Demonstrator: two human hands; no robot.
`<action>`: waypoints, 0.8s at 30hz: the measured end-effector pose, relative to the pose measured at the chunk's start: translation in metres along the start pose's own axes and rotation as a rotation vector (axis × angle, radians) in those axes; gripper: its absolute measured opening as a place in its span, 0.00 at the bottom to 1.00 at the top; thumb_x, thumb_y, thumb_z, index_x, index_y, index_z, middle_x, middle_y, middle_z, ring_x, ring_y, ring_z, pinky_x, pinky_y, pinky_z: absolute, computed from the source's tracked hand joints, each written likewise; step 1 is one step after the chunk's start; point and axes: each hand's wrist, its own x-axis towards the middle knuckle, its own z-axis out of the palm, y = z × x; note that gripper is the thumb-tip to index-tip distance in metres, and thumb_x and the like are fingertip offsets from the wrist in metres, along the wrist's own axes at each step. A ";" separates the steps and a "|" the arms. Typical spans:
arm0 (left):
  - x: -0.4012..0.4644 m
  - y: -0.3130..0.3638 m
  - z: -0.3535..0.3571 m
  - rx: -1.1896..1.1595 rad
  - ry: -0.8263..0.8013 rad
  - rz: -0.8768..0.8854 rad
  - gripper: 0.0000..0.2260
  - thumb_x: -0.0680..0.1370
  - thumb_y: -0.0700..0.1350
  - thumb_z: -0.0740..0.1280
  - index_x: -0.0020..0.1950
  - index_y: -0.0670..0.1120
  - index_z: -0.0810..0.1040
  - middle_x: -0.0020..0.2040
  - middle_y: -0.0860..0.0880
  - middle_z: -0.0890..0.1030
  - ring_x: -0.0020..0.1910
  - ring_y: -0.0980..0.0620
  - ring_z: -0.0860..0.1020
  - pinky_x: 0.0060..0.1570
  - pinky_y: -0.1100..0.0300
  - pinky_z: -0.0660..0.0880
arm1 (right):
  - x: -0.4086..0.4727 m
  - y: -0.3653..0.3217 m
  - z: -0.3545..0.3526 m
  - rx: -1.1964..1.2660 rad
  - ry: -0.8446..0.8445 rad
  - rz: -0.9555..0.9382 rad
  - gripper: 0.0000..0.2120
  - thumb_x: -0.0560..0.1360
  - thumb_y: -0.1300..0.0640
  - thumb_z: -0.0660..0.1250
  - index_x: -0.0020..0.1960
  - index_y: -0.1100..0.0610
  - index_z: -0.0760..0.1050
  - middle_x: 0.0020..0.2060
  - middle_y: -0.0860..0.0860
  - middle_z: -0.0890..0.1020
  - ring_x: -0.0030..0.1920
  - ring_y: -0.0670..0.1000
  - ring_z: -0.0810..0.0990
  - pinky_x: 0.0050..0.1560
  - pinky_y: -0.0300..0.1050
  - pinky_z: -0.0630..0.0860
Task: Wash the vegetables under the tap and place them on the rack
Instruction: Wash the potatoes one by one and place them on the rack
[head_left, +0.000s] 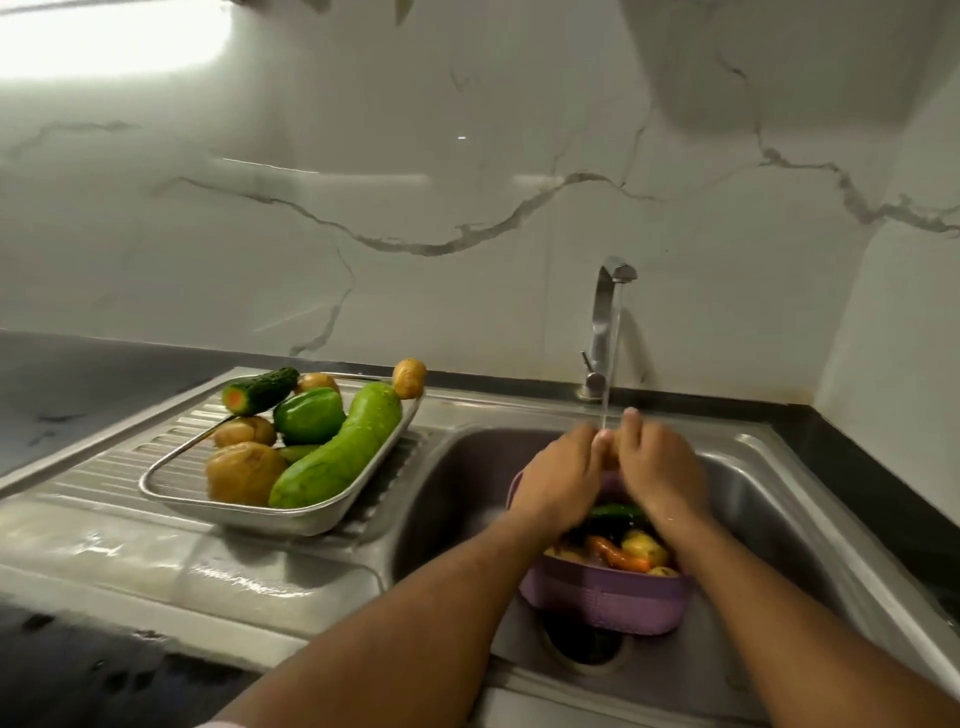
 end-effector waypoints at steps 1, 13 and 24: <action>0.002 0.007 -0.001 -0.061 0.080 0.015 0.15 0.86 0.61 0.51 0.56 0.56 0.73 0.51 0.55 0.79 0.48 0.57 0.79 0.54 0.50 0.79 | 0.000 -0.006 -0.006 0.052 0.154 -0.080 0.24 0.88 0.49 0.51 0.35 0.54 0.69 0.29 0.48 0.71 0.30 0.48 0.67 0.35 0.45 0.63; 0.013 0.007 -0.025 -0.181 -0.337 -0.308 0.17 0.82 0.47 0.69 0.69 0.43 0.73 0.60 0.43 0.79 0.57 0.45 0.80 0.59 0.48 0.80 | 0.004 0.026 0.006 0.290 -0.280 0.071 0.16 0.87 0.47 0.55 0.53 0.55 0.78 0.40 0.57 0.82 0.35 0.53 0.82 0.32 0.43 0.74; 0.052 -0.023 -0.201 0.342 0.053 -0.220 0.23 0.76 0.47 0.76 0.70 0.50 0.78 0.62 0.52 0.75 0.57 0.53 0.74 0.53 0.58 0.71 | -0.002 0.026 0.012 0.297 -0.422 0.055 0.20 0.86 0.45 0.55 0.49 0.54 0.80 0.32 0.55 0.85 0.28 0.54 0.83 0.32 0.46 0.75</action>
